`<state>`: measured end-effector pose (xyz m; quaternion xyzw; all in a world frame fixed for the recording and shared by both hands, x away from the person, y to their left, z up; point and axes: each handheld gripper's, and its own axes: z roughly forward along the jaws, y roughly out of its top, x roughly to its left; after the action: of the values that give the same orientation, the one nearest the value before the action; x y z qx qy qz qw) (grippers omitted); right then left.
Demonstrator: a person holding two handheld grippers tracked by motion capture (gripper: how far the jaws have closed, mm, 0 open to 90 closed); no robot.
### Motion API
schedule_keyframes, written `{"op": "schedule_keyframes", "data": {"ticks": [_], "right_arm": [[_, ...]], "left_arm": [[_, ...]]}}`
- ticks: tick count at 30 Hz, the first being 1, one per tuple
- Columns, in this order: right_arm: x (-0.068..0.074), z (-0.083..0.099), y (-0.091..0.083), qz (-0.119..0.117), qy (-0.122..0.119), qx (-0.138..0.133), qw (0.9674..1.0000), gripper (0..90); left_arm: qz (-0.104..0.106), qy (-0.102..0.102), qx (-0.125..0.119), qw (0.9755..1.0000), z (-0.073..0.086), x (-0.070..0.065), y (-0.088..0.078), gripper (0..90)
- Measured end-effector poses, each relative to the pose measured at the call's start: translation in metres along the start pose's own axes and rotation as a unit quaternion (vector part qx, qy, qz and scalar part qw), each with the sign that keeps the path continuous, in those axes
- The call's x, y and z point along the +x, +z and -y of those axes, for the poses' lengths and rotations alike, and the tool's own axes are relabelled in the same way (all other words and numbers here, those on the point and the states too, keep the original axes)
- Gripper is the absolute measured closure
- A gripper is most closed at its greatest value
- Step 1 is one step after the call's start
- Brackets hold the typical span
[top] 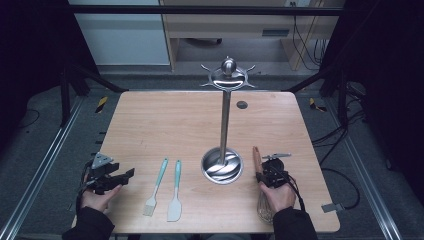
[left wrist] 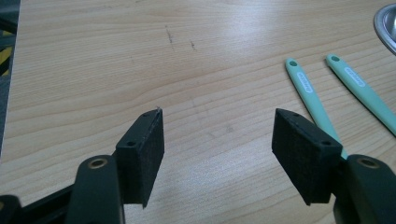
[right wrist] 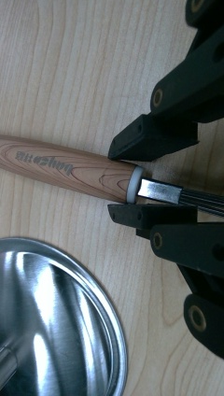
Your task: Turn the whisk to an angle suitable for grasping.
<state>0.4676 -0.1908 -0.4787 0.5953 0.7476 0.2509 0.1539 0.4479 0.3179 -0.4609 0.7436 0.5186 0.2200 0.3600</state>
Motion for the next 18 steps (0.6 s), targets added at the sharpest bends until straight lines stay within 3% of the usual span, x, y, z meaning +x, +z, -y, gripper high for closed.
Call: {"op": "schedule_keyframes", "data": {"ticks": [4,9,18], "right_arm": [[-0.0019,0.0003,-0.0041,-0.018,0.011,-0.004,0.9998,66.1],[-0.0004,0.0014,-0.0030,-0.010,0.016,0.018,0.9997,68.0],[-0.0011,0.0016,-0.0025,-0.004,0.011,0.027,0.9996,69.3]], "left_arm": [[0.001,0.000,0.003,1.0000,0.0000,0.0005,0.0000,33.9],[0.002,0.000,0.002,1.0000,0.0000,0.0003,0.0000,33.9],[0.003,0.002,0.005,1.0000,0.0000,0.0001,0.0005,34.0]]}}
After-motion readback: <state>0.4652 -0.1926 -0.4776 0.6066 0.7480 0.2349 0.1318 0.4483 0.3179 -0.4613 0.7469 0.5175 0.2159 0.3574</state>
